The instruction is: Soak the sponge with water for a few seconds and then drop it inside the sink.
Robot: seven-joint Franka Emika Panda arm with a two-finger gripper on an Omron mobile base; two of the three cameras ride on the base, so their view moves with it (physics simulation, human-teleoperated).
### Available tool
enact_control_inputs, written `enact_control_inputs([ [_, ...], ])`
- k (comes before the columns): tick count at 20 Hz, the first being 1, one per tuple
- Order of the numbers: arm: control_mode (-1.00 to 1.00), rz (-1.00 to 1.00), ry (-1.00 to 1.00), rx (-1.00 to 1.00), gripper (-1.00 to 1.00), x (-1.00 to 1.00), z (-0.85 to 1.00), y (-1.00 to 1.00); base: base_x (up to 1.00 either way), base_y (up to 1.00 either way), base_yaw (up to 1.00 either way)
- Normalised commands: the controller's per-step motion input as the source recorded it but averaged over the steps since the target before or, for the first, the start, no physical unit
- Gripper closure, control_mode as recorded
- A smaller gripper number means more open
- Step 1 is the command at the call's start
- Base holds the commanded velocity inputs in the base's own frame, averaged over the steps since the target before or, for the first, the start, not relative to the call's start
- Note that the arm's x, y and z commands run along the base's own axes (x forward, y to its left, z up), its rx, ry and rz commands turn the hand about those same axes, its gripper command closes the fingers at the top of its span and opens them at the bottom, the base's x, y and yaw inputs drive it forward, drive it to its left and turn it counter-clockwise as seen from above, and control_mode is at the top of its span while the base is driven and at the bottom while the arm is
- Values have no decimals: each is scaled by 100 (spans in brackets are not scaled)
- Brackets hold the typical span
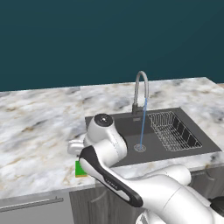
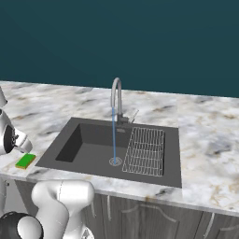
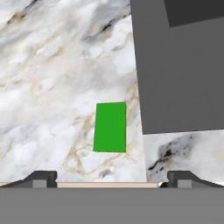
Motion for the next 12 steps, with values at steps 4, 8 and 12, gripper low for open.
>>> enact_control_inputs([
  [4, -100, 0, 0, 0, -100, 0, -9, 1, 0, 0, 0],
  [8, -100, 0, 0, 0, -100, 0, -1, 0, 0, 0, 0],
  [12, -100, 0, 0, 0, -100, 0, -5, 0, 0, 0, 0],
])
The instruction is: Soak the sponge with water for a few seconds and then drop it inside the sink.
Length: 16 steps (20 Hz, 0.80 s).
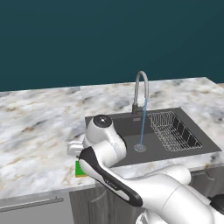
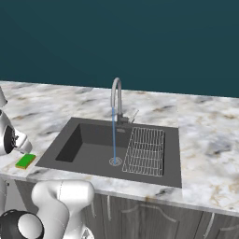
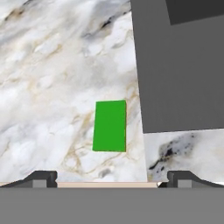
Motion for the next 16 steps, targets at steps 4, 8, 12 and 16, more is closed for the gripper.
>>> enact_control_inputs([
  [4, -100, 0, 0, 0, -100, 1, -15, 0, 0, 0, 0],
  [8, -100, 0, 0, 0, -100, 3, -19, 0, 0, 0, 0],
  [12, -100, 0, 0, 0, -100, 16, -24, 0, 0, 0, 0],
  [16, -100, 0, 0, -1, -100, 20, -23, 1, 0, 0, 0],
])
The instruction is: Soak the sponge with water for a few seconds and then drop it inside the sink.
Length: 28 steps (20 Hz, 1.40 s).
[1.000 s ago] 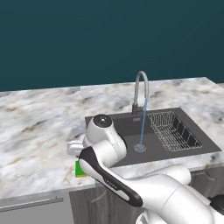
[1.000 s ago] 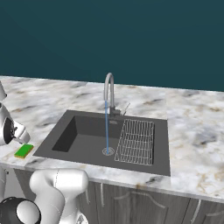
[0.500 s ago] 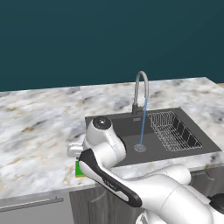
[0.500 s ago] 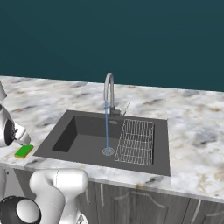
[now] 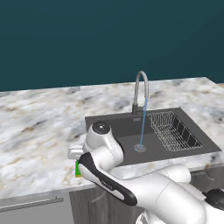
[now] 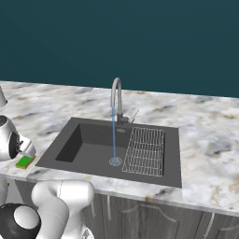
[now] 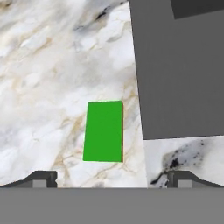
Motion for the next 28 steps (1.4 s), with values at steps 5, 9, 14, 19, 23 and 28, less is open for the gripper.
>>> enact_control_inputs([
  [5, -100, 0, 0, 0, -100, 22, -4, 6, 0, 0, 0],
  [9, -100, 0, 0, 0, -100, 18, 0, 11, 0, 0, 0],
  [14, -100, 0, 1, 0, -100, 2, -2, 13, 0, 0, 0],
  [19, -100, 0, 1, 0, -100, 0, -5, 10, 0, 0, 0],
  [23, -100, 0, 2, 0, -100, 0, -4, 1, 0, 0, 0],
  [28, -100, 0, 0, 0, -100, 0, -8, 0, 0, 0, 0],
])
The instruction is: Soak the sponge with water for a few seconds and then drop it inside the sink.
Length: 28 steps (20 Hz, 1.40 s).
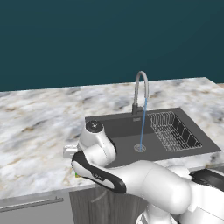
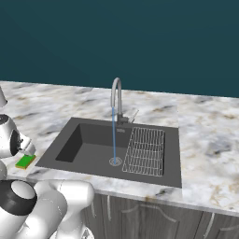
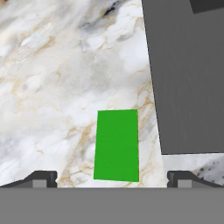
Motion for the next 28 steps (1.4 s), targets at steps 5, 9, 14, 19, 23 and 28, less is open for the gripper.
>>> enact_control_inputs([
  [5, -100, 0, 0, 0, -100, 0, -18, 0, 0, 0, 0],
  [9, -100, 0, 0, 0, -100, 0, -25, 0, 0, 0, 0],
  [14, -100, 0, 0, -1, -100, 4, -20, 0, 0, 0, 0],
  [19, -100, 0, 0, -2, -100, 11, -14, 0, 0, 0, 0],
  [23, -100, 0, 0, -1, -100, 14, -15, 0, 0, 0, 0],
  [28, -100, 0, 1, 0, -100, 20, -12, 0, 0, 0, 0],
])
